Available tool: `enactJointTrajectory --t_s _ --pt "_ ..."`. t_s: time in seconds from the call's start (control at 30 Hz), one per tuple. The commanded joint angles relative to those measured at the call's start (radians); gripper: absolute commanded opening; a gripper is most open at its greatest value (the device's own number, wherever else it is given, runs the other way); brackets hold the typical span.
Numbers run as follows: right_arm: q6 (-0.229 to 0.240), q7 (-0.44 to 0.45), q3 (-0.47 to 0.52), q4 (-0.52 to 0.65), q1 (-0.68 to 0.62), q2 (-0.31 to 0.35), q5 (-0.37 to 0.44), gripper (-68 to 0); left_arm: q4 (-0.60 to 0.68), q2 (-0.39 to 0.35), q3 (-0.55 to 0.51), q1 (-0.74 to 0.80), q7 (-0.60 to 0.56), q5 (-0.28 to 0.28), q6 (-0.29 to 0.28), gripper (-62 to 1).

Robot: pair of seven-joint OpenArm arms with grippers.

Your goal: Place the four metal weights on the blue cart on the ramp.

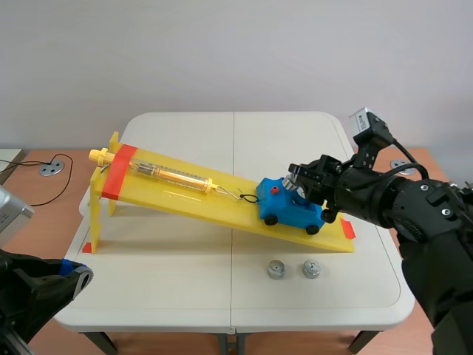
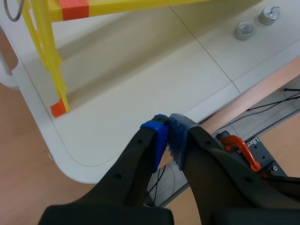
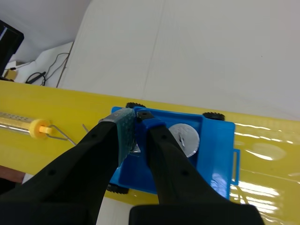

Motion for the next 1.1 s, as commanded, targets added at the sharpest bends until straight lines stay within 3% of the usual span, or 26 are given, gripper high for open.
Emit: enactJointTrajectory --t_s 0.0,0.4,0.7,1.07 --pt "0.097 0.142 -0.029 0.075 0.112 -0.013 0.09 -66.9 0.071 0.005 -0.012 -0.022 -0.089 -0.081 -0.021 -56.9" --pt "0.097 0.149 -0.026 0.079 0.05 -0.012 0.131 -66.7 0.071 0.005 -0.012 -0.022 -0.09 -0.081 -0.021 -56.9" --pt "0.096 0.15 0.027 0.238 -0.071 -0.005 0.147 -66.7 0.071 0.005 -0.012 -0.023 -0.09 -0.081 -0.021 -56.9" --pt "0.076 0.192 0.031 0.245 -0.07 0.004 0.122 -66.7 0.071 0.005 -0.012 -0.023 -0.09 -0.081 -0.021 -56.9"
